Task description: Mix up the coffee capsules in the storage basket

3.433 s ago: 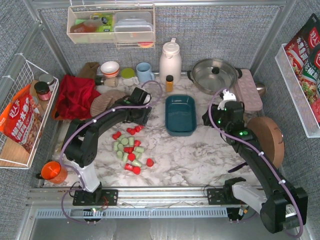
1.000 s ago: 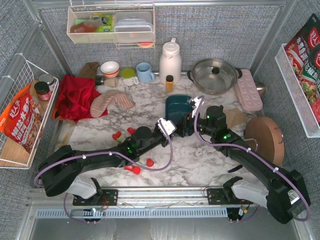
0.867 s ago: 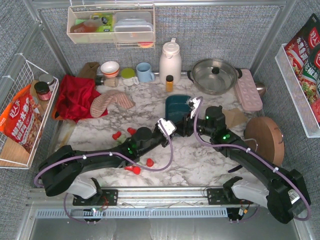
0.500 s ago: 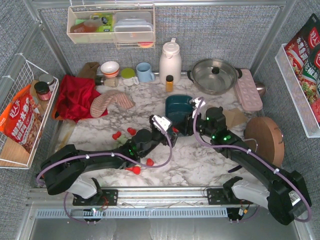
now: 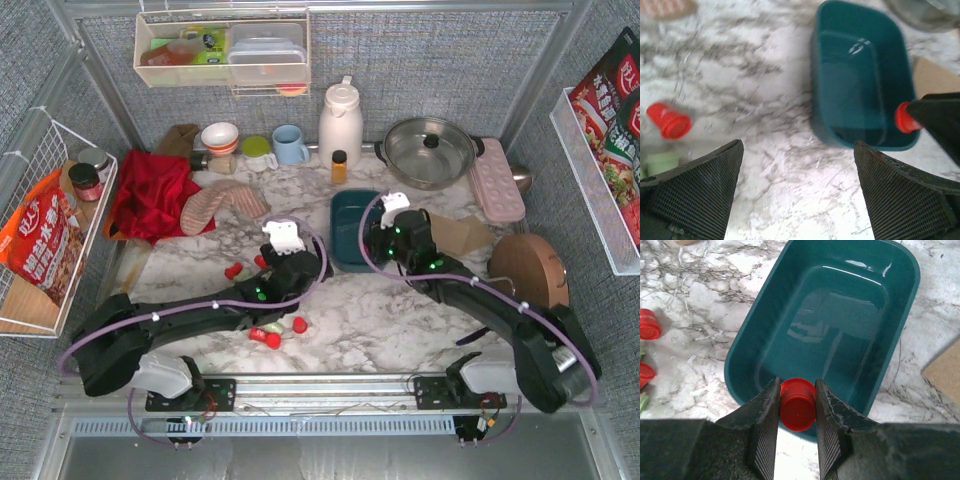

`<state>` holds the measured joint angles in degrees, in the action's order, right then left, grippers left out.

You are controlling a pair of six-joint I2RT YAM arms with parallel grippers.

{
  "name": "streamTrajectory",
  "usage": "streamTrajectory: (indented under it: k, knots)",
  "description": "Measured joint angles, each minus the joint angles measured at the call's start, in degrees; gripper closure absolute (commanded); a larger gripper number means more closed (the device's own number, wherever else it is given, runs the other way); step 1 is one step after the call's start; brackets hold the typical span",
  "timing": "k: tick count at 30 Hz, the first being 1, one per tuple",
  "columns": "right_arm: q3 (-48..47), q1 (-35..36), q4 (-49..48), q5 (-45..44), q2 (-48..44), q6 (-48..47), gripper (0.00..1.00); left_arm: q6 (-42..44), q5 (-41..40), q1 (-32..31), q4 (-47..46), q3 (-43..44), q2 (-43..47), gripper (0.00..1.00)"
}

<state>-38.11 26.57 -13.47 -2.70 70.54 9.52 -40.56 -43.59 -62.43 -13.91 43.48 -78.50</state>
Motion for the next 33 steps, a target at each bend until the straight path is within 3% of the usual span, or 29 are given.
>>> streamTrajectory:
  k: [5, 9, 11, 14, 24, 28, 33]
  knots:
    - [-5.0, 0.1, -0.8, 0.2, 8.1, -2.4, 0.59, -14.7, -1.4, -0.2, 17.8, 5.7, -4.6, 0.01]
    - [-5.9, 0.2, -0.8, 0.5, 10.8, -3.4, 0.51, -26.1, -1.4, -0.2, 29.0, 7.8, -7.2, 0.09]
    - [-6.5, 0.2, 0.1, 0.8, 11.0, -3.7, 0.49, -28.0, -1.4, -0.4, 31.3, 7.0, -7.1, 0.15]
    - [-6.9, 0.3, 0.6, 1.7, 10.1, -4.3, 0.41, -29.8, -1.6, -1.1, 34.0, 6.9, -7.2, 0.16]
    - [-7.6, 0.3, 4.1, 3.2, 9.8, -5.4, 0.39, -40.4, -7.9, -2.0, 51.9, 17.1, -19.0, 0.14]
    - [-7.6, 0.3, 4.4, 3.5, 8.4, -5.4, 0.39, -43.8, -8.5, -2.1, 56.5, 17.3, -20.2, 0.14]
    - [-7.6, 0.4, 4.8, 3.8, 8.3, -5.4, 0.39, -43.7, -8.9, -2.1, 55.0, 12.4, -16.6, 0.13]
